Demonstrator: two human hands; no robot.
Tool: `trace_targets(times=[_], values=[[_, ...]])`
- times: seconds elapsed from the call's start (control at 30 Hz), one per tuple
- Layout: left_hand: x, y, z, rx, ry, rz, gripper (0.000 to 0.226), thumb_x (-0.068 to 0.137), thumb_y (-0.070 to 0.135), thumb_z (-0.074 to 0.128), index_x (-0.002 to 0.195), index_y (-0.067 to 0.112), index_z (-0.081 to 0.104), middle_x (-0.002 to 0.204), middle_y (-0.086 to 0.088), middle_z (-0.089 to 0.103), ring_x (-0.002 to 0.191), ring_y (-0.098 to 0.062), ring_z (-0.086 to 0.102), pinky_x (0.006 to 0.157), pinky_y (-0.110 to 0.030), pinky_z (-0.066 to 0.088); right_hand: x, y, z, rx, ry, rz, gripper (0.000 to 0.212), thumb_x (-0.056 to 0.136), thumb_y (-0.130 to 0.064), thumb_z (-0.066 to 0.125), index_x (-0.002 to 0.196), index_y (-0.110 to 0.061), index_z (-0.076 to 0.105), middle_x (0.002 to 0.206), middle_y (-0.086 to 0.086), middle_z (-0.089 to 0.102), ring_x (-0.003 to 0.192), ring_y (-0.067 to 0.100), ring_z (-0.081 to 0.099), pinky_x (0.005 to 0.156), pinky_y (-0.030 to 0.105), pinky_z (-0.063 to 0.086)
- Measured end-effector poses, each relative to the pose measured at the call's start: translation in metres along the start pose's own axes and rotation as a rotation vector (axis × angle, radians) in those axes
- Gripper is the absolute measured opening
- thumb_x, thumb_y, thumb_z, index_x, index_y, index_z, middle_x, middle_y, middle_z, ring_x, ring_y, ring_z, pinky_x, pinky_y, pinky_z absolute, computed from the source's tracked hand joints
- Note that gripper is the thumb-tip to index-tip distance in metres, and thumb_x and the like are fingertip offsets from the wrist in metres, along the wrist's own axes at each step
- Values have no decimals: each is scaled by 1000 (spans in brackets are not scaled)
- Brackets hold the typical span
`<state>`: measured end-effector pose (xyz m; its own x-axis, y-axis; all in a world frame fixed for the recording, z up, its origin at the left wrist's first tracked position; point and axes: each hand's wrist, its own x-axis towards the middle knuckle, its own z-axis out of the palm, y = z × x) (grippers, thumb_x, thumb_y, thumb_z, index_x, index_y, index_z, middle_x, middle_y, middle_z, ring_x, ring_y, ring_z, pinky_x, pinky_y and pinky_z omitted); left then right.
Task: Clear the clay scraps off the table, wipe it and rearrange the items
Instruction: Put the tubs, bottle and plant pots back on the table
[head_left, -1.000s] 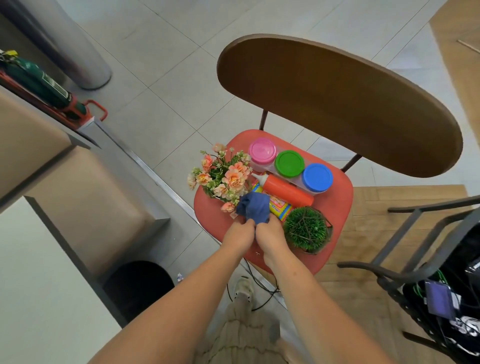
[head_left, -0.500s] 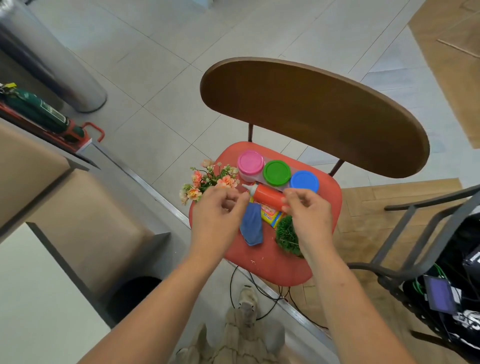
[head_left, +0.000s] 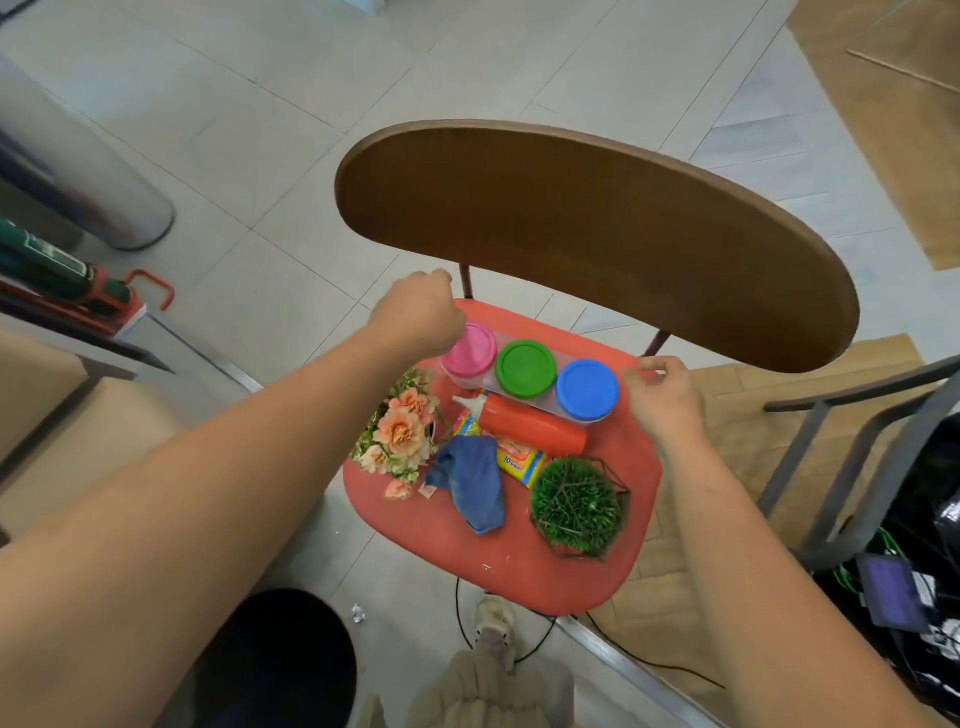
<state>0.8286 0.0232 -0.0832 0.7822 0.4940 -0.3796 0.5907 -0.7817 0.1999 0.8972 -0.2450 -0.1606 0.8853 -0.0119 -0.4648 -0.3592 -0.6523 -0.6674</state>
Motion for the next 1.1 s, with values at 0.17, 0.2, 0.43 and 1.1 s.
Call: trace_targets(times=[0.17,0.2,0.43,1.1], values=[[32,-3,21,235,-242,-21,31,101,17,55,129,5,61,105,-9,63,92,-26,64,71,-32,50,18,12,12,-81,-101,82,29,96,-28,65,124,-22,63,132,5,61,119,28,59,91,33,48],[36,-2,25,283,-268,-17,28,101,15,55,126,4,62,103,-8,62,90,-26,63,71,-32,51,21,15,14,-68,-103,78,22,96,-30,65,117,-24,65,127,3,63,115,28,61,94,36,51],[60,0,40,405,-335,6,18,102,9,54,115,1,64,79,-7,53,83,-26,59,70,-30,48,38,21,20,3,-164,95,1,98,-18,67,99,-18,67,100,6,72,74,25,75,72,42,65],[14,-18,-12,-461,-94,-117,37,96,11,68,133,16,68,127,-12,68,100,-27,70,84,-46,63,-9,-15,-5,162,59,-72,3,85,-32,65,86,-36,66,89,-8,70,91,20,72,84,51,60]])
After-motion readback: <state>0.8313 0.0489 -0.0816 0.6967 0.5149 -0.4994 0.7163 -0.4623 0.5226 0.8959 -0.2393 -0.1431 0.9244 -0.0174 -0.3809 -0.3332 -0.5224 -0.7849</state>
